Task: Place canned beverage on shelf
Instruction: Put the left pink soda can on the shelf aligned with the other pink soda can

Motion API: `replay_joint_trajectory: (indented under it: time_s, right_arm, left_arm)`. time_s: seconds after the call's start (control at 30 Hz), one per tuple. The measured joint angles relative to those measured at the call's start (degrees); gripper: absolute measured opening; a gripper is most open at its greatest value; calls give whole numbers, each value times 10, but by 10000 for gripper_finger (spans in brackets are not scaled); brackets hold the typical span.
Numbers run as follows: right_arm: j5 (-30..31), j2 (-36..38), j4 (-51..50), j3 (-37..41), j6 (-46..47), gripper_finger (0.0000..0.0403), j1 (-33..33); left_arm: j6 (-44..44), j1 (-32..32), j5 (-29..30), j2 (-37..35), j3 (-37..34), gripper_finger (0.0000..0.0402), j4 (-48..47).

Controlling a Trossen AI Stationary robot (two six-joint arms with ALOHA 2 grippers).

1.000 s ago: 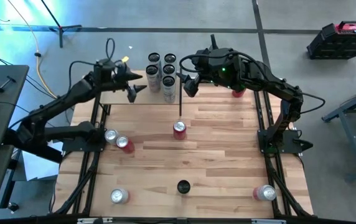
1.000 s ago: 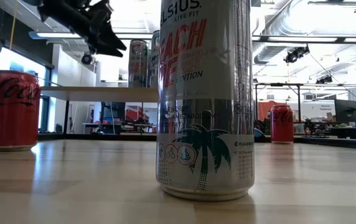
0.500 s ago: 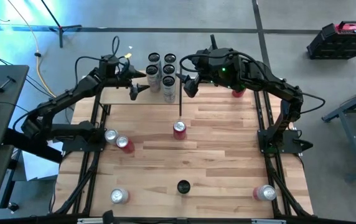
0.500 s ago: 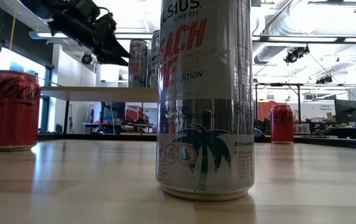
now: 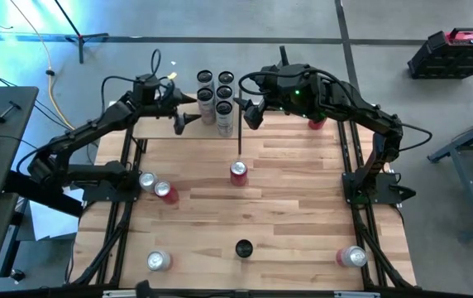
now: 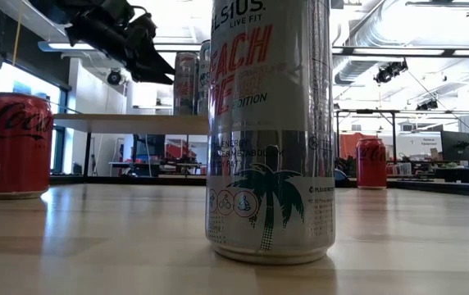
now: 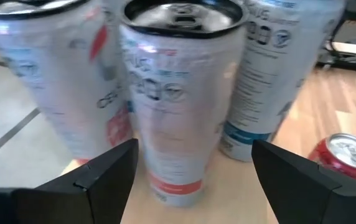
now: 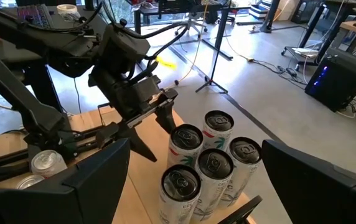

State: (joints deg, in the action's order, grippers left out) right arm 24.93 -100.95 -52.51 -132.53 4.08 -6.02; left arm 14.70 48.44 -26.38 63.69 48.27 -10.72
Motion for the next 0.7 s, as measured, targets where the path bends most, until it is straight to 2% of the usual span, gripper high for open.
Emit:
replay_joint_trajectory:
  time_s: [0.17,0.37,0.53,0.6,0.7]
  right_arm:
    - [-2,0,-1,0,0,349,0]
    - [-73,-35,23,-1,-27,349,-20]
    - [-87,-76,39,0,-55,349,-29]
    - [-90,-82,39,0,-56,349,-31]
    - [-91,-86,38,0,-57,349,-36]
  left_arm:
    - [0,3,15,-11,9,304,-15]
    - [-26,1,15,-33,34,303,-19]
    - [-49,-16,40,-61,49,302,-36]
    - [-41,-30,60,-74,65,302,-51]
    - [-45,-47,51,-73,107,302,-82]
